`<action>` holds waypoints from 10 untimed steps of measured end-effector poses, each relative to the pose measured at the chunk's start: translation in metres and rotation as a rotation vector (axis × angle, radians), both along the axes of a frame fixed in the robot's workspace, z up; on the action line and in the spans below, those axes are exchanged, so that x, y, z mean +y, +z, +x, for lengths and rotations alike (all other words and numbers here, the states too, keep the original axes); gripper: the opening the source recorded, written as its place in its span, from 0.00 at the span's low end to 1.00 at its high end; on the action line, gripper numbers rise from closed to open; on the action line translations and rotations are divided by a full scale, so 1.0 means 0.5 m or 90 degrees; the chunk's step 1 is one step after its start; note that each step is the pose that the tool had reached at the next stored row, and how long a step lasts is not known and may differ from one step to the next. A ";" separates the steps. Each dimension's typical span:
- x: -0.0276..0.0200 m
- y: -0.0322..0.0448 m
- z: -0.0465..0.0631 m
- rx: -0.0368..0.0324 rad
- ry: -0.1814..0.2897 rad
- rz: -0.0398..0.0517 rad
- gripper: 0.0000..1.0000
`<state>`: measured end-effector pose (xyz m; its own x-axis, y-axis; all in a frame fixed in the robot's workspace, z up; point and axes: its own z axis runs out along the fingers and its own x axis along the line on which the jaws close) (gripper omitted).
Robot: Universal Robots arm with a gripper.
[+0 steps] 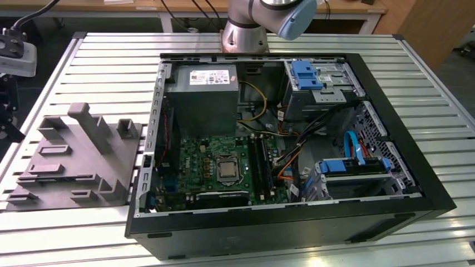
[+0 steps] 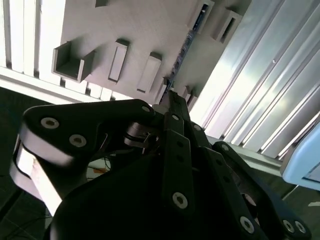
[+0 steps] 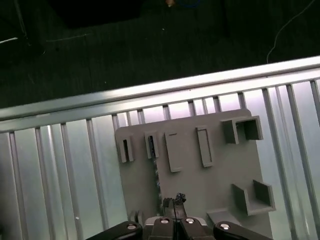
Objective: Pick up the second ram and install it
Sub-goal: 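Pick up the second ram and move it above second insertion slot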
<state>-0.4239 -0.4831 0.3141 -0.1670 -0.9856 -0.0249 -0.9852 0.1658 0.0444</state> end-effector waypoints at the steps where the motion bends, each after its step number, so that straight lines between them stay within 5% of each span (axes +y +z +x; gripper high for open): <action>1: 0.0000 0.000 0.000 0.0000 0.011 0.0000 0.10; 5: 0.0000 -0.002 0.000 0.0001 0.053 0.0000 0.10; 10: 0.0000 -0.002 0.000 0.0001 0.056 0.0000 0.10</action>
